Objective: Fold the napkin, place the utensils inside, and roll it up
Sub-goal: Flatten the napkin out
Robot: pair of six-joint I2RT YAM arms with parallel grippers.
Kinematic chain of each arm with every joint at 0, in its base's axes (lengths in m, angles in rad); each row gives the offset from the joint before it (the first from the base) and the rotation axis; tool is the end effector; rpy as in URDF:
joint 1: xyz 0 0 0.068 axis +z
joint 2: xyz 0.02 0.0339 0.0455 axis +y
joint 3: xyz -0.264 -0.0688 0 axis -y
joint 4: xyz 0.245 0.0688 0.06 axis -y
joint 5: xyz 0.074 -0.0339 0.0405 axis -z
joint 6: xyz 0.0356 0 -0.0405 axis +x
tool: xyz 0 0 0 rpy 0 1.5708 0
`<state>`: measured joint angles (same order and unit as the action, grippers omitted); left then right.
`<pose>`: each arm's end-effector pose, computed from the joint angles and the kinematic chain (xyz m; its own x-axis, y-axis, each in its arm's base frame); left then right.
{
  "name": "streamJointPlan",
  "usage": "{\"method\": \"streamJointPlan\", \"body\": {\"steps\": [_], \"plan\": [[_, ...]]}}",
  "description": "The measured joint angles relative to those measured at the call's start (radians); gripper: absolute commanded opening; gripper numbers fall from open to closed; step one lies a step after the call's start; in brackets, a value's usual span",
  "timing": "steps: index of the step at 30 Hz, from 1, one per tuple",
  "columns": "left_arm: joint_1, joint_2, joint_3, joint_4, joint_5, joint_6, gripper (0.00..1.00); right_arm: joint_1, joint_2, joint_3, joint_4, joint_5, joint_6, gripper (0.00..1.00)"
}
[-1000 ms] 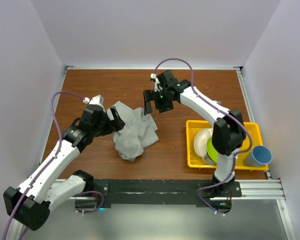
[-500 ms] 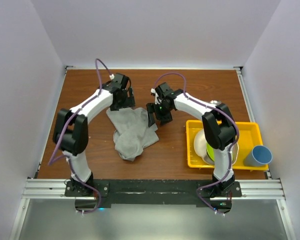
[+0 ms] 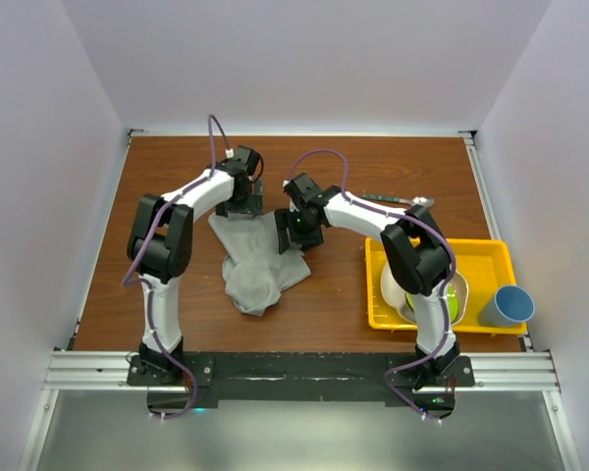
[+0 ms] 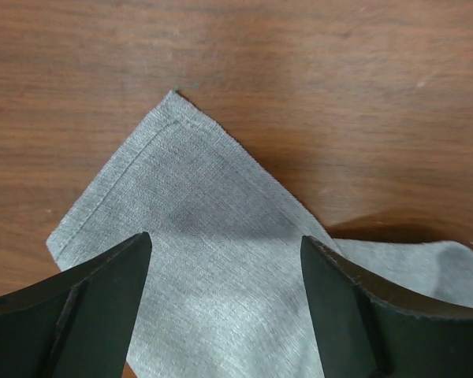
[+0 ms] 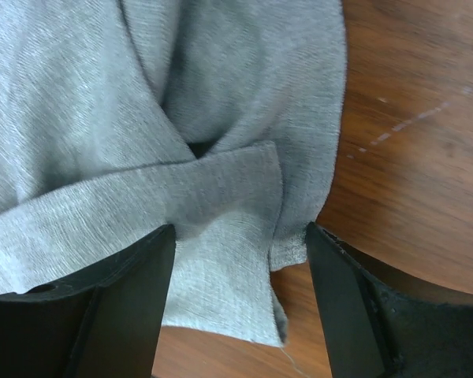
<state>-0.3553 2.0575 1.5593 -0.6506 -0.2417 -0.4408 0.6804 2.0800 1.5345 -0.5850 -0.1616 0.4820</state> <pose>0.4078 -0.1422 0.1834 -0.8784 -0.1159 -0.4636 -0.1426 0.9895 0.0227 0.3351 0.2786 0.1695 -0.9356 -0.1686 -0.3102 -0.2714 0.9054 0.3265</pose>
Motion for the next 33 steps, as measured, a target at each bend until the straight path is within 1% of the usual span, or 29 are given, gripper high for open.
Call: {"method": "streamJointPlan", "body": {"steps": [1, 2, 3, 5, 6, 7, 8, 9, 10, 11, 13, 14, 19, 22, 25, 28, 30, 33], "plan": [[0.0, 0.01, 0.0, -0.004, -0.002, 0.003, 0.79, 0.009, 0.0, 0.0, 0.01, 0.014, 0.009, 0.66], [0.001, 0.02, -0.005, -0.003, -0.001, 0.007, 0.74, 0.014, 0.001, 0.0, 0.016, 0.021, 0.013, 0.62], [0.002, 0.024, -0.01, -0.002, 0.0, 0.008, 0.71, 0.019, 0.003, 0.001, 0.023, 0.032, 0.019, 0.51], [0.007, 0.024, -0.025, 0.011, 0.013, 0.007, 0.62, 0.022, 0.005, 0.001, 0.028, 0.04, 0.021, 0.45], [0.012, 0.024, -0.029, 0.018, 0.026, 0.007, 0.6, 0.022, 0.009, 0.003, 0.031, 0.045, 0.024, 0.4], [0.017, 0.022, -0.035, 0.03, 0.039, 0.006, 0.57, 0.022, 0.015, 0.005, 0.033, 0.048, 0.026, 0.3], [0.022, 0.018, -0.043, 0.042, 0.053, 0.007, 0.44, 0.022, 0.016, 0.007, 0.034, 0.052, 0.026, 0.27], [0.027, 0.013, -0.054, 0.055, 0.064, 0.007, 0.37, 0.022, 0.019, 0.009, 0.034, 0.061, 0.024, 0.23], [0.033, 0.008, -0.064, 0.066, 0.072, 0.009, 0.31, 0.022, 0.023, 0.012, 0.035, 0.068, 0.026, 0.16], [0.04, 0.004, -0.071, 0.072, 0.079, 0.014, 0.2, 0.021, 0.026, 0.016, 0.032, 0.071, 0.027, 0.09], [0.055, -0.001, -0.078, 0.078, 0.092, 0.018, 0.05, 0.021, 0.029, 0.032, 0.019, 0.09, 0.023, 0.0], [0.061, -0.004, -0.08, 0.081, 0.1, 0.018, 0.0, 0.021, 0.031, 0.044, 0.009, 0.097, 0.02, 0.0], [0.097, -0.029, -0.086, 0.068, 0.107, 0.023, 0.0, 0.021, 0.034, 0.176, -0.077, 0.141, -0.014, 0.0], [0.116, -0.112, -0.092, 0.036, 0.095, 0.009, 0.0, 0.022, 0.012, 0.233, -0.118, 0.18, -0.044, 0.0], [0.126, -0.289, -0.1, 0.003, 0.074, -0.013, 0.0, 0.022, -0.081, 0.222, -0.171, 0.216, -0.074, 0.0], [0.126, -0.507, -0.099, -0.01, 0.054, -0.027, 0.0, 0.022, -0.253, 0.182, -0.212, 0.244, -0.107, 0.0], [0.126, -0.681, -0.095, -0.015, 0.043, -0.031, 0.0, 0.022, -0.382, 0.174, -0.227, 0.249, -0.132, 0.0], [0.126, -0.874, -0.08, -0.02, 0.025, -0.031, 0.0, 0.022, -0.547, 0.176, -0.23, 0.239, -0.168, 0.0]]}}
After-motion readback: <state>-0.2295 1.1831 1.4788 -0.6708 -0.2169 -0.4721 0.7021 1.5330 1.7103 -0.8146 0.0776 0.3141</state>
